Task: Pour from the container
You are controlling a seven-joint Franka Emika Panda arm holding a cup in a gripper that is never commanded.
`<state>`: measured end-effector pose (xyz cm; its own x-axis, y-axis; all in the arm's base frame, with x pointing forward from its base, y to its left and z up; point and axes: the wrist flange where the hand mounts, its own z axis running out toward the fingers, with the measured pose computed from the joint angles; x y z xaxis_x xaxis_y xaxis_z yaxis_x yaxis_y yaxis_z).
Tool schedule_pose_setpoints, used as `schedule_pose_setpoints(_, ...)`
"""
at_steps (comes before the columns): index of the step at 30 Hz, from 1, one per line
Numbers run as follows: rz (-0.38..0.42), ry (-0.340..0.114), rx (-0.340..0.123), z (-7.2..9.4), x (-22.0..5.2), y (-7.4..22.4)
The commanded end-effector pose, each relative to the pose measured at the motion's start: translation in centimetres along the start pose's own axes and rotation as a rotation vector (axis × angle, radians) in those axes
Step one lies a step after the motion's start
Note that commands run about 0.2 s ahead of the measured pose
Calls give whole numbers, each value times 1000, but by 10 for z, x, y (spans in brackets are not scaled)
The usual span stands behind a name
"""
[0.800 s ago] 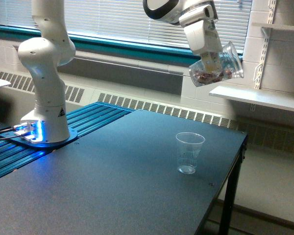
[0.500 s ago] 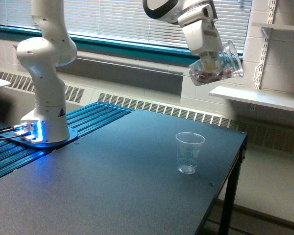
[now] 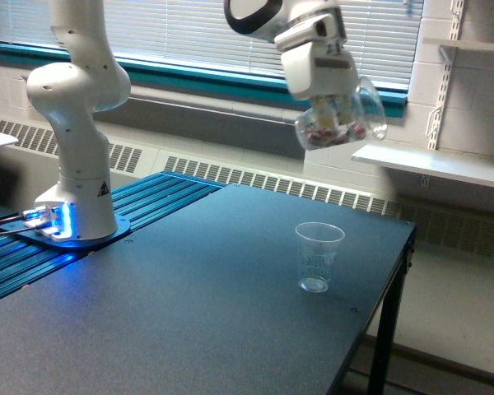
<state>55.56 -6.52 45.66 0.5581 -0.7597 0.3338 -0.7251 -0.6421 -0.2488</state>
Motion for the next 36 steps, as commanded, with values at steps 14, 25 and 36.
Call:
schedule_pose_setpoints(14,-64,-122,-65,40,-141,-15)
schedule_pose_setpoints(25,-52,-166,-141,63,-169,6)
schedule_pose_setpoints(36,16,-182,-217,89,-143,31)
